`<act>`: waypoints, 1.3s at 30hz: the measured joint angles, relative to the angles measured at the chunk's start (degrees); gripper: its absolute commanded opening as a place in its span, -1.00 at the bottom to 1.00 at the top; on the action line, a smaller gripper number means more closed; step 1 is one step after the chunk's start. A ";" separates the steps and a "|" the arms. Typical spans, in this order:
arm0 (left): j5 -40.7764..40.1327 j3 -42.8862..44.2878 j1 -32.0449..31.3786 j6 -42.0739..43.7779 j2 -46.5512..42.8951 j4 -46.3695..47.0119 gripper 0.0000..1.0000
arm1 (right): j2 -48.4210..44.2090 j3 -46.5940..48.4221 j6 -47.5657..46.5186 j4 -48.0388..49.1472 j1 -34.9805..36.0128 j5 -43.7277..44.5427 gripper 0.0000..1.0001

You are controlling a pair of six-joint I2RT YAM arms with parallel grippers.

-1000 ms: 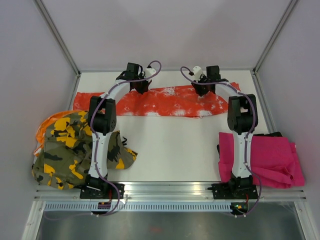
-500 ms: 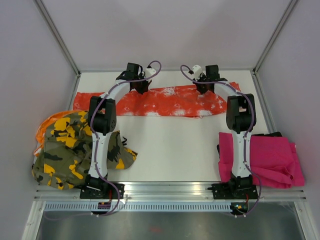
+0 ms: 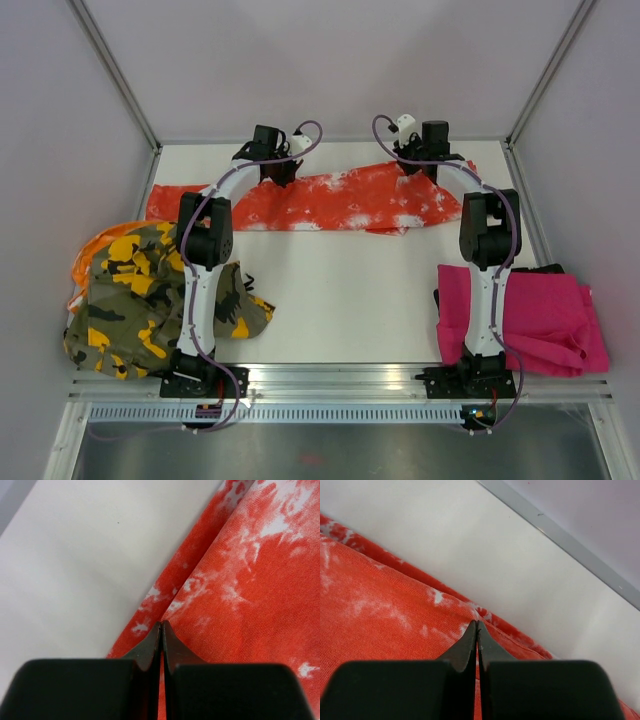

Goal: Fold and stack the trousers
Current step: Fold the trousers

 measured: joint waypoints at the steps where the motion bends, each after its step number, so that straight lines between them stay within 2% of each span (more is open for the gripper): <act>1: -0.22 0.09 0.00 -0.07 0.00 0.17 -0.95 | -0.07 0.00 0.13 0.70 0.00 -0.02 -1.00; 7: -0.96 0.76 0.00 -0.68 0.00 0.61 -0.95 | -0.04 -0.13 0.17 1.90 0.00 -0.07 -1.00; 8: -1.05 0.76 0.00 -0.85 0.02 0.61 -0.92 | 0.00 -0.13 0.17 1.97 0.00 -0.09 -1.00; 9: -1.14 0.76 0.00 -1.07 0.07 0.63 -0.80 | 0.11 -0.15 0.17 2.01 0.00 -0.11 -0.96; 10: -1.25 0.81 0.00 -1.27 0.11 0.66 -0.68 | 0.26 -0.15 0.17 2.03 0.00 -0.13 -0.82; 11: -1.73 0.92 0.00 -1.60 0.15 0.66 -0.57 | 0.42 -0.15 0.28 1.99 0.00 -0.13 -0.59; 12: -2.71 1.46 0.00 -2.32 0.35 0.39 -0.23 | 0.59 -0.15 0.57 1.84 0.00 -0.09 -0.14; 13: -3.76 2.23 0.04 -3.13 0.74 0.35 0.09 | 0.87 0.17 1.05 1.16 -0.04 -0.02 0.06; 14: -5.25 3.72 0.04 -5.09 1.33 0.20 0.41 | 1.49 1.81 1.42 -1.05 -0.13 -0.07 0.41; 16: -8.52 6.43 -0.07 -8.37 1.95 -0.66 0.44 | 2.38 5.03 3.61 -4.22 -0.33 -0.26 0.59; 17: -10.54 7.54 -0.15 -10.40 1.95 -1.05 0.50 | 2.47 6.69 5.09 -6.03 -0.44 -0.35 0.77; 18: -12.33 8.41 -0.22 -12.02 1.86 -1.46 0.63 | 2.36 8.33 6.99 -7.41 -0.50 -0.61 0.85; 20: -16.20 9.55 -0.39 -17.16 0.68 -1.97 0.64 | 0.92 9.88 10.01 -8.35 -0.59 -1.03 0.94; 23: -19.98 6.40 -0.42 -27.10 -5.20 -4.46 0.77 | -4.79 9.01 15.54 -10.03 -0.79 -0.13 0.96; 25: -21.07 1.84 0.07 -32.94 -10.95 -5.33 0.77 | -10.03 7.08 19.80 -10.45 -0.96 1.57 0.96; 28: -21.55 -6.32 2.86 -43.50 -20.79 -5.79 0.64 | -18.78 0.39 26.88 -8.46 -2.21 3.48 0.64; 29: -21.31 -8.13 4.83 -46.82 -23.06 -5.70 0.62 | -21.20 -2.38 29.27 -7.89 -3.15 3.69 0.47; 31: -19.96 -11.04 9.51 -51.91 -25.70 -5.38 0.61 | -23.93 -7.23 33.27 -6.47 -5.29 4.22 0.26; 32: -20.04 -12.46 12.48 -54.10 -26.29 -5.27 0.59 | -24.59 -10.01 34.91 -5.92 -6.38 4.63 0.04; 36: -24.72 -17.29 21.42 -58.05 -25.20 -6.67 0.57 | -22.38 -21.97 39.91 -4.59 -9.09 8.94 -0.11; 39: -27.32 -17.31 22.01 -58.07 -22.51 -7.76 0.56 | -17.59 -27.63 41.68 -4.79 -8.76 12.39 -0.16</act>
